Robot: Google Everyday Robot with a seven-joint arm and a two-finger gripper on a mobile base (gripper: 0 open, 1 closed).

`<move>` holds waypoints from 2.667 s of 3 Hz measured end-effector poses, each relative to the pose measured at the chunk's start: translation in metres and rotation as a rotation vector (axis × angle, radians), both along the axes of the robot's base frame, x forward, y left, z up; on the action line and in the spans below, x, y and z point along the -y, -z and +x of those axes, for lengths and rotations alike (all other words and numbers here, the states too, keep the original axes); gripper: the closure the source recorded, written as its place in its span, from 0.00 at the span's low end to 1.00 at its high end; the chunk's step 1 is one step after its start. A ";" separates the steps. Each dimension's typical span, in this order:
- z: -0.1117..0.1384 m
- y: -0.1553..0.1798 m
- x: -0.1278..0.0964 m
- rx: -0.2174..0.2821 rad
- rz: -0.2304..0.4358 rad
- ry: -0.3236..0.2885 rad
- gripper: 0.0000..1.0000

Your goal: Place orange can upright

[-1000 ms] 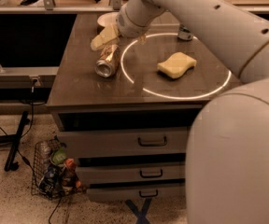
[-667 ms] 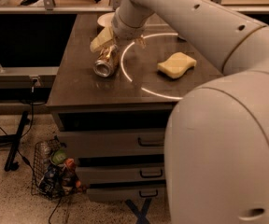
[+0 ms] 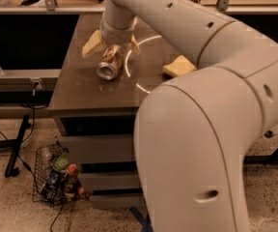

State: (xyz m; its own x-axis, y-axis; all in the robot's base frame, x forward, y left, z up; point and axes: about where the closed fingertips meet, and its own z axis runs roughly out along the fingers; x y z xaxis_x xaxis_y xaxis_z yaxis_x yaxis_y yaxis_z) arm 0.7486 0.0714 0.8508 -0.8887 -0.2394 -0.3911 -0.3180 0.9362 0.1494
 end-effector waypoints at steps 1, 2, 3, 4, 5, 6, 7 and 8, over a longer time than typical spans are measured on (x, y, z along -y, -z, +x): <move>-0.004 0.011 -0.012 -0.044 -0.050 0.015 0.00; -0.006 0.015 -0.016 -0.053 -0.089 0.034 0.16; -0.006 0.011 -0.014 -0.039 -0.109 0.049 0.40; -0.004 -0.012 -0.016 0.033 -0.142 0.031 0.64; 0.000 -0.046 -0.019 0.135 -0.133 -0.012 0.87; 0.003 -0.093 -0.024 0.297 -0.009 -0.143 1.00; 0.007 -0.123 -0.023 0.430 0.167 -0.243 1.00; 0.004 -0.159 -0.017 0.616 0.380 -0.327 1.00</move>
Offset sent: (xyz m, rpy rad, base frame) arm -0.0097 0.0177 -0.0115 -0.1339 0.0548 -0.0622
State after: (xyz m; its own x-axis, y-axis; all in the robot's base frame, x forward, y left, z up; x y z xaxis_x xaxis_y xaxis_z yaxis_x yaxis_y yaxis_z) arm 0.7528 0.0880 1.0101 -0.3934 -0.2023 -0.8969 -0.6971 0.7016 0.1475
